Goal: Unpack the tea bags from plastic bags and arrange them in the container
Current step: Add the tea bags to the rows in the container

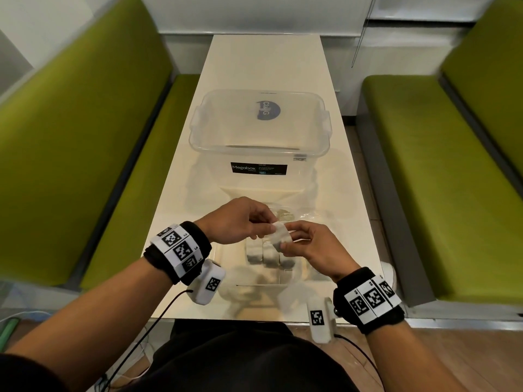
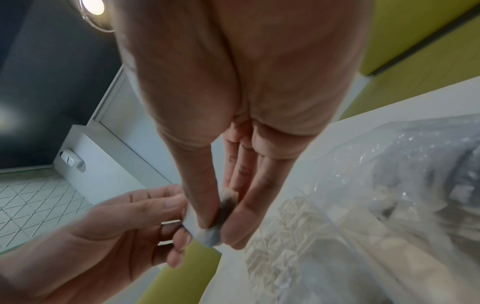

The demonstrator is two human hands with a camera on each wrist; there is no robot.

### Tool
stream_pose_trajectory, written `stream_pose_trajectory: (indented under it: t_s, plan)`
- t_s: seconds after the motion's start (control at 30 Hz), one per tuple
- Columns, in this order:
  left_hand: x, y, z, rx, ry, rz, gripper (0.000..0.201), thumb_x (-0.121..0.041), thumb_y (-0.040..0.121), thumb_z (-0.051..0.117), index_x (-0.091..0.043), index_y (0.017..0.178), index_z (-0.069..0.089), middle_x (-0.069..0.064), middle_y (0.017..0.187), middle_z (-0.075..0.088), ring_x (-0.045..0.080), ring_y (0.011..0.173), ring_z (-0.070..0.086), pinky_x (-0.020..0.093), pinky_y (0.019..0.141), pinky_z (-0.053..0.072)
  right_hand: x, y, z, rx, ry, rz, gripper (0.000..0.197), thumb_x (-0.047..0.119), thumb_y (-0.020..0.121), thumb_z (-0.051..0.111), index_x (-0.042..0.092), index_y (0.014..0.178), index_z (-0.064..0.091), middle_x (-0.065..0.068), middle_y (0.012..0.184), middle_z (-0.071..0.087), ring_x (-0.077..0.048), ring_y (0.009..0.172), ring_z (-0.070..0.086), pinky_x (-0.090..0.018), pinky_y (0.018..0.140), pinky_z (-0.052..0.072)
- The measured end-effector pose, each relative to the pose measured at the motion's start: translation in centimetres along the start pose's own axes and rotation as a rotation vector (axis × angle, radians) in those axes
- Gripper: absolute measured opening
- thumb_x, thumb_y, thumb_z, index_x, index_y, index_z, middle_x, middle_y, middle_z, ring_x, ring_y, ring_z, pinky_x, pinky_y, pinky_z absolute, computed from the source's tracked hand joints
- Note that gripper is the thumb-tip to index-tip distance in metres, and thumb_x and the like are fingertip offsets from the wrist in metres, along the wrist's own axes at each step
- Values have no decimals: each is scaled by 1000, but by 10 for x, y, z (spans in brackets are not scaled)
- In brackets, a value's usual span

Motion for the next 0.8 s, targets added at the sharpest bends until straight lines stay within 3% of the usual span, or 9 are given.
stream_pose_trajectory:
  t_s: [0.1, 0.2, 0.3, 0.4, 0.5, 0.63, 0.73, 0.8]
  plan:
    - [5, -1, -1, -20, 5, -7, 9, -22, 94, 73, -13, 96, 74, 6, 84, 75, 9, 69, 66, 30, 73, 58, 0, -1, -2, -14, 13, -11, 35, 3, 85, 80, 12, 118, 70, -13, 99, 78, -22, 86, 75, -34, 84, 62]
    - [14, -2, -6, -44, 60, -41, 11, -25, 95, 72, -15, 96, 74, 0, 83, 76, 7, 69, 67, 27, 72, 58, -5, 1, -18, -172, 27, -23, 23, 6, 88, 78, 13, 109, 74, -18, 99, 75, -23, 86, 71, -34, 79, 63]
    - [27, -5, -9, -36, 250, -59, 13, -32, 95, 70, -19, 95, 74, -8, 83, 74, 0, 68, 63, 19, 69, 54, -12, 1, -39, -432, -90, -39, 17, 15, 89, 77, 20, 105, 75, -5, 96, 76, -17, 90, 70, -32, 85, 58]
    - [43, -5, -8, 19, 425, -89, 16, -36, 95, 69, -22, 99, 74, -13, 89, 70, 0, 76, 62, 19, 73, 48, -18, -1, -56, -603, -325, -17, 26, 25, 89, 75, 23, 115, 69, 3, 103, 70, -14, 98, 65, -31, 90, 51]
    - [55, -5, -3, 78, 498, -138, 16, -36, 95, 69, -23, 104, 73, -13, 94, 68, 3, 83, 60, 16, 71, 44, -30, -1, -64, -601, -474, 97, 48, 38, 88, 75, 24, 130, 58, 0, 122, 61, -20, 112, 59, -39, 96, 49]
    - [59, -4, 6, 162, 510, -159, 16, -35, 94, 69, -24, 105, 74, -14, 94, 69, 5, 86, 63, 17, 75, 48, -49, 0, -69, -495, -564, 285, 88, 55, 81, 78, 17, 150, 39, -11, 151, 43, -30, 135, 48, -47, 110, 43]
    - [60, 1, 13, 225, 522, -163, 18, -36, 94, 69, -24, 106, 74, -10, 98, 73, 2, 80, 63, 11, 68, 43, -59, 1, -66, -372, -631, 409, 113, 66, 72, 80, 13, 157, 27, -14, 159, 36, -34, 142, 43, -52, 114, 40]
    - [60, 5, 17, 235, 564, -162, 22, -35, 95, 68, -21, 111, 74, -7, 104, 73, 2, 81, 60, 8, 65, 38, -66, 3, -64, -345, -673, 449, 120, 72, 65, 81, 12, 156, 30, -13, 156, 41, -33, 139, 46, -53, 112, 42]
Point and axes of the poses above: each hand's wrist, its own y-axis towards the middle knuckle, its own z-axis out of the palm, x = y × z, the point moved 2 cm from there along y, towards the middle knuckle
